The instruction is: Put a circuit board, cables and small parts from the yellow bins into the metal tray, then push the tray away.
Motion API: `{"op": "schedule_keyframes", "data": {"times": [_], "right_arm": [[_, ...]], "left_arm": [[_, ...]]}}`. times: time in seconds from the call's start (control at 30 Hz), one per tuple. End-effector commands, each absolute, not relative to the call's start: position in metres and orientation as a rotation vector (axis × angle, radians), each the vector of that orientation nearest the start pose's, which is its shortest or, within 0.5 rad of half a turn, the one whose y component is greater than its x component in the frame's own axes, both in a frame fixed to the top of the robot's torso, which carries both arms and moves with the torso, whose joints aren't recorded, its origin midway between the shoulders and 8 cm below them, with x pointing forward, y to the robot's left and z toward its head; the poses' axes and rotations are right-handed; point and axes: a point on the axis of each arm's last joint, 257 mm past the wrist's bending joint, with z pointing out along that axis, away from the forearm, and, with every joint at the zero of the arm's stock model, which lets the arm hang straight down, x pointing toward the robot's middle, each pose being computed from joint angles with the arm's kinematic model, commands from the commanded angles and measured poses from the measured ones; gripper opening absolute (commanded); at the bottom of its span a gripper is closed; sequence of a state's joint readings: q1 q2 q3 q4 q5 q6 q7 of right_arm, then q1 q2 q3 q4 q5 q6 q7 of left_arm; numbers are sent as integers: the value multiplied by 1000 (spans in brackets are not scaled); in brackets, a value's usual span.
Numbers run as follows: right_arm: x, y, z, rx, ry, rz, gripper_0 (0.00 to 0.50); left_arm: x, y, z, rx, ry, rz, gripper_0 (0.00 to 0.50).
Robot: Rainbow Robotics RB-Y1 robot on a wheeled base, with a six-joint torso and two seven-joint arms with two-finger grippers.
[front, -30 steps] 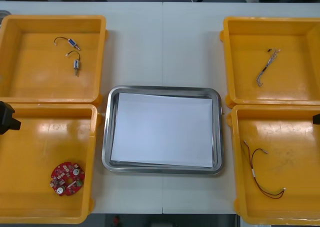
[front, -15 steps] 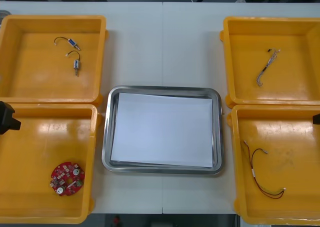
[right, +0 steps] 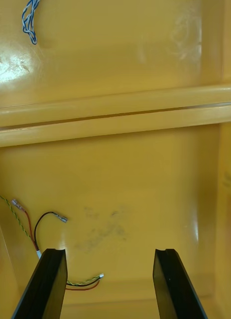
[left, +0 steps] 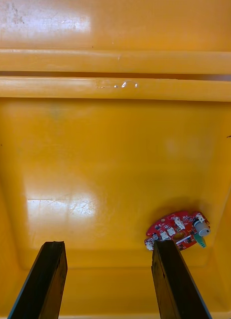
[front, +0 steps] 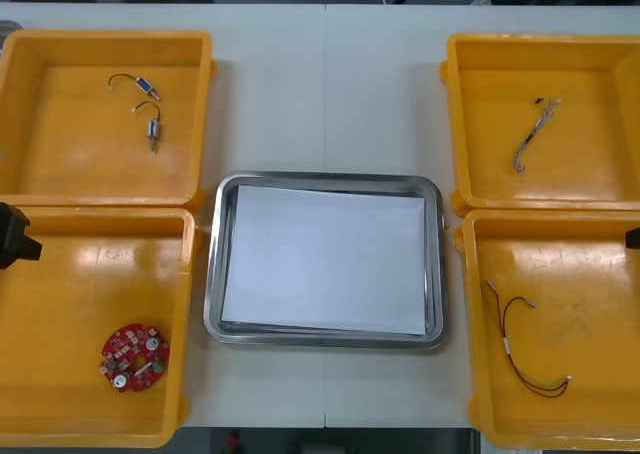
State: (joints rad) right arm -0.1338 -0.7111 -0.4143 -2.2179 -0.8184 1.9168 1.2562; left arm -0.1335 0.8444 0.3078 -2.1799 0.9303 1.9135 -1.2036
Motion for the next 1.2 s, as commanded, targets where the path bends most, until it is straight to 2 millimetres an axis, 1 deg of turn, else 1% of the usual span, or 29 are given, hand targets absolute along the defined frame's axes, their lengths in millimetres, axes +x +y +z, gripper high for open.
{"op": "schedule_keyframes", "data": {"times": [0.03,1.13,1.17,1.2], "right_arm": [[369,-394,-143,98,2591,-30,500],[369,-394,-143,98,2591,-30,500],[369,-394,-143,98,2591,-30,500],[368,-392,-150,110,2602,-12,500]], "left_arm": [[354,396,-154,1,2714,89,500],[354,396,-154,1,2714,89,500],[353,391,-160,-5,2722,62,500],[353,389,-161,-6,2721,52,500]]}}
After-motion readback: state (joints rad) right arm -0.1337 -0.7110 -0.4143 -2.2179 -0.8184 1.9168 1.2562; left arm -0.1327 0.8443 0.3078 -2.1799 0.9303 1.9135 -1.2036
